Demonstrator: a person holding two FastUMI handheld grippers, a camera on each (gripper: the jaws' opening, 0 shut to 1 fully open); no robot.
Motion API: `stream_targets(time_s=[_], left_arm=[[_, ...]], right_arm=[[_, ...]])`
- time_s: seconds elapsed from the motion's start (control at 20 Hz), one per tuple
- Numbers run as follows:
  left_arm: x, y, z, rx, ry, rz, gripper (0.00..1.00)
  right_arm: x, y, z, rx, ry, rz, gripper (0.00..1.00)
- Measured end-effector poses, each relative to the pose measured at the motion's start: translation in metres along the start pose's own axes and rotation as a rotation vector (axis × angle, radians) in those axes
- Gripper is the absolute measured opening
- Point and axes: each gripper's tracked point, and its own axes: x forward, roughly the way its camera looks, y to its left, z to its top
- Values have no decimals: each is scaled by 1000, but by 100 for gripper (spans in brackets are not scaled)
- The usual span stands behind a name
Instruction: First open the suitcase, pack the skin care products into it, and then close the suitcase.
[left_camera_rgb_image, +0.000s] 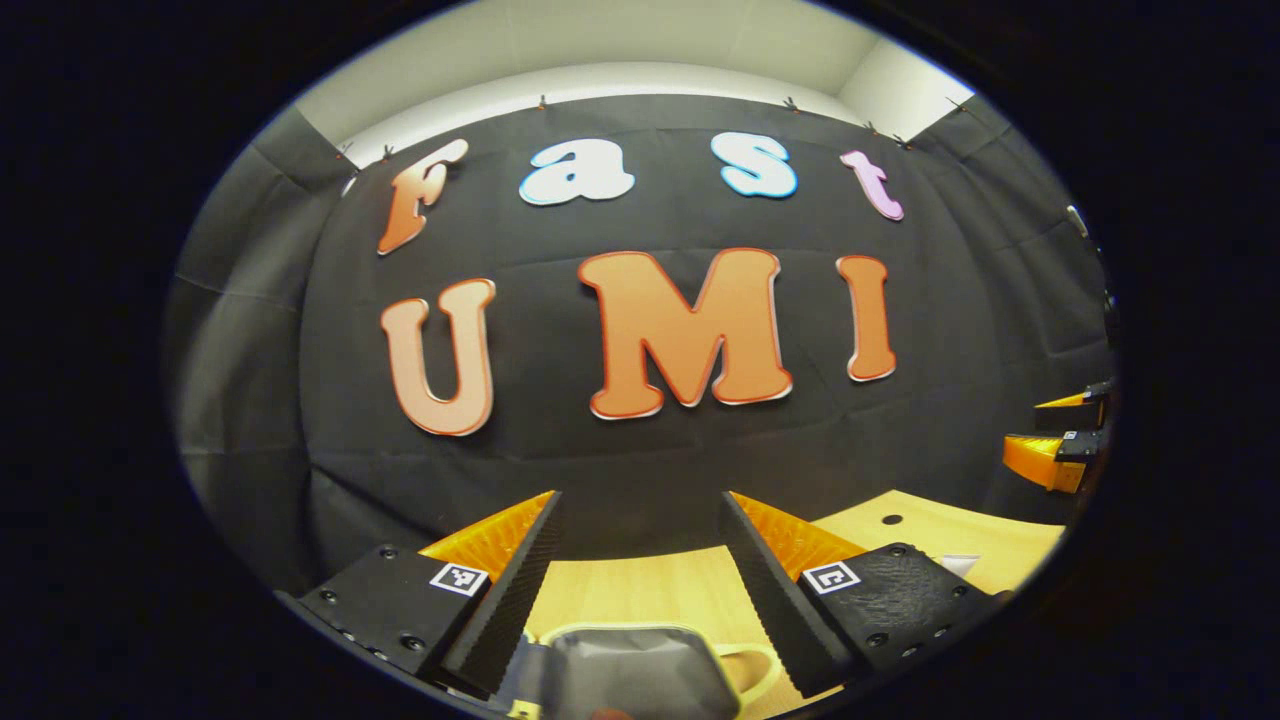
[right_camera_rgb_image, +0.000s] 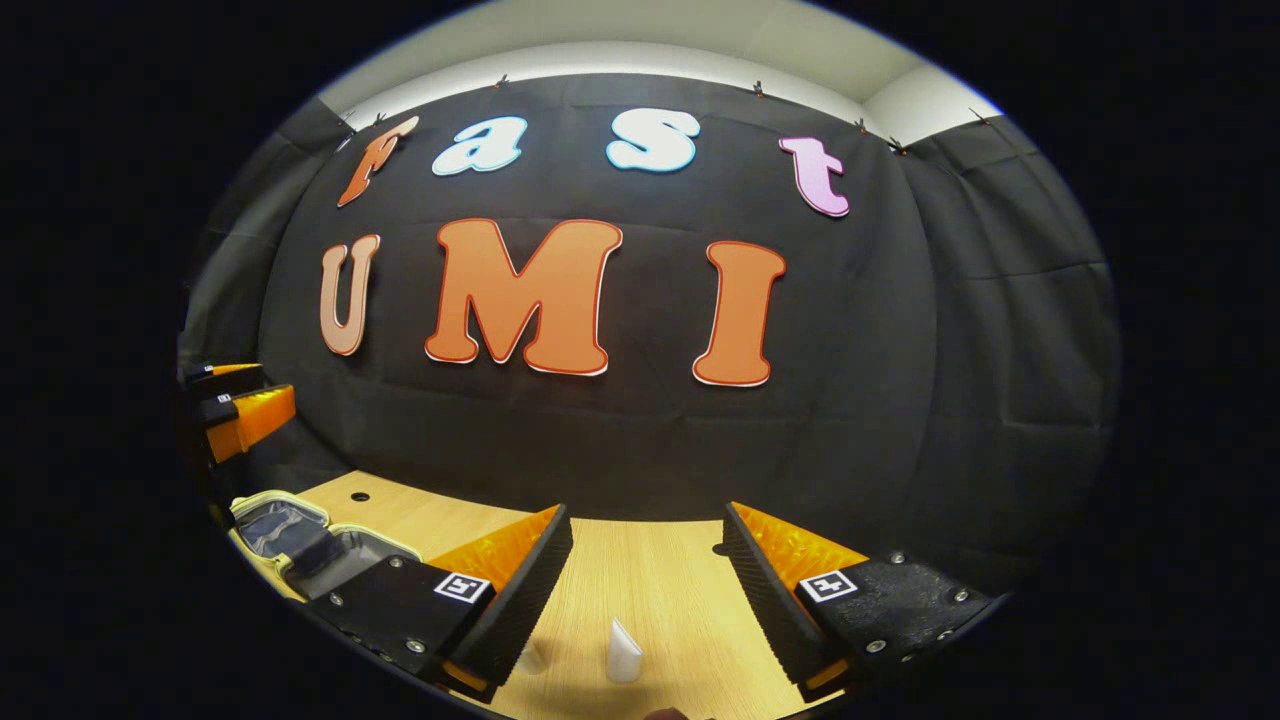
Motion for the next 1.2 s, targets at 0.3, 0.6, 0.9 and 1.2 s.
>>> stream_targets(time_s=[0.3,0.6,0.9,1.2], left_arm=[[-9,-74,-48,8,95,-105,100],[-27,-134,-111,55,199,-189,99],[-32,-190,-184,115,326,-290,99],[-17,-229,-246,99,452,-355,99]], right_arm=[[-5,-16,-37,1,70,30,97],[-14,-17,-82,-2,161,86,97],[-17,-15,-125,-31,242,132,97],[-19,-6,-153,-53,309,177,97]])
